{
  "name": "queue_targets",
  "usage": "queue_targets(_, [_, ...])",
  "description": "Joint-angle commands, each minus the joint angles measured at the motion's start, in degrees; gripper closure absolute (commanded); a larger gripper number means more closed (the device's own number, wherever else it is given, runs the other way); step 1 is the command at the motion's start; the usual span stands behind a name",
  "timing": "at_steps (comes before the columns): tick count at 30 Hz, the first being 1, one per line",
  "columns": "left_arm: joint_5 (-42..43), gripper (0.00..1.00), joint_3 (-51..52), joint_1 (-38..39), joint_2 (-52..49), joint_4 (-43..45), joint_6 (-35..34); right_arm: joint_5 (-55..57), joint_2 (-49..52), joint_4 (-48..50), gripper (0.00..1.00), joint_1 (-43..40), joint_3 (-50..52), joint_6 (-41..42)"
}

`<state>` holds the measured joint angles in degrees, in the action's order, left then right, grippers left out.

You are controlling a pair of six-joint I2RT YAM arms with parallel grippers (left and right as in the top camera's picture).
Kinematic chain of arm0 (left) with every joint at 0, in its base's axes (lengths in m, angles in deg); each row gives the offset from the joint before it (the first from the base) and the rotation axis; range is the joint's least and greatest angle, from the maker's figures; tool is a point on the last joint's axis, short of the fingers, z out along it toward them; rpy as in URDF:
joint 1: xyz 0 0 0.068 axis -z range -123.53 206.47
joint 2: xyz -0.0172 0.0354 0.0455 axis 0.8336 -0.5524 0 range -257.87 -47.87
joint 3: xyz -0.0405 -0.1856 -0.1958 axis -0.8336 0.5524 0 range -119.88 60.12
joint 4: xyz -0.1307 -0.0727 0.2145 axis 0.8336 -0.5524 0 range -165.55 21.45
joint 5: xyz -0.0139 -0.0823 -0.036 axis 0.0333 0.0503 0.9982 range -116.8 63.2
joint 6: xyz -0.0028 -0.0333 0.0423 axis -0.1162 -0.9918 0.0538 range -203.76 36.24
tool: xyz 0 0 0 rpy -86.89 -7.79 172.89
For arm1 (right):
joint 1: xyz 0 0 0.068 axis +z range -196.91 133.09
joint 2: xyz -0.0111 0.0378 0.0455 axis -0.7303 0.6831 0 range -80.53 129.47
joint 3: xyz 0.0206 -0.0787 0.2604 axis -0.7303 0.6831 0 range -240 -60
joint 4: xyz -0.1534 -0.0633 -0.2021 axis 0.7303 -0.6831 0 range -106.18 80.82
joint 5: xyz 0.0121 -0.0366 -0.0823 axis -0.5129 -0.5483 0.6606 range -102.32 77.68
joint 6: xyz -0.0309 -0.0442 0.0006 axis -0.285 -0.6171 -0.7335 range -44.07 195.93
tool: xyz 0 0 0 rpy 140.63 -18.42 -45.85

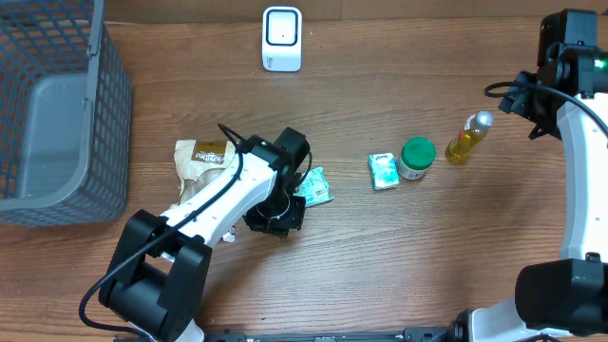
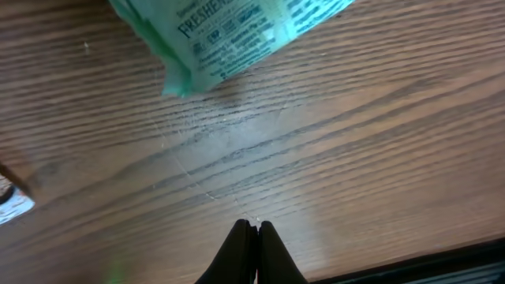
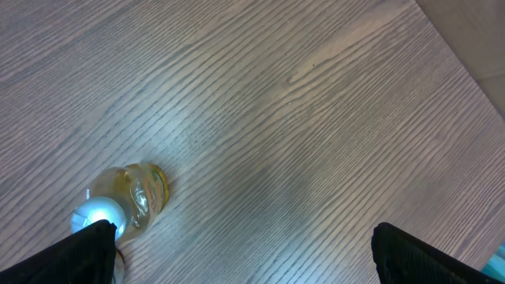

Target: Scan the item barcode

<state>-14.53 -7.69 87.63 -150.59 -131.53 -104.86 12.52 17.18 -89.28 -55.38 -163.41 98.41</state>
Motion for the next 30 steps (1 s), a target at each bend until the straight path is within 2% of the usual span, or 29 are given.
queue_targets(1, [0.09,0.96,1.20,0.44,-0.35,1.90,-1.25,0.11,-0.02,0.26,0.00,-0.02,-0.44,0.44])
queue_targets(7, [-5.20,0.95,3.72,0.44,-0.35,6.34,-5.35,0.11,-0.02,0.26,0.00,-0.02,-0.44,0.44])
queue_targets(16, [-5.95,0.92,6.25,0.42,-0.35,10.82,-6.27,0.11,-0.02,0.26,0.00,-0.02,-0.44,0.44])
queue_targets(30, [-21.11,0.91,4.55,-0.35,-0.35,13.44,-5.73,0.11,-0.02,0.26,0.00,-0.02,-0.44,0.44])
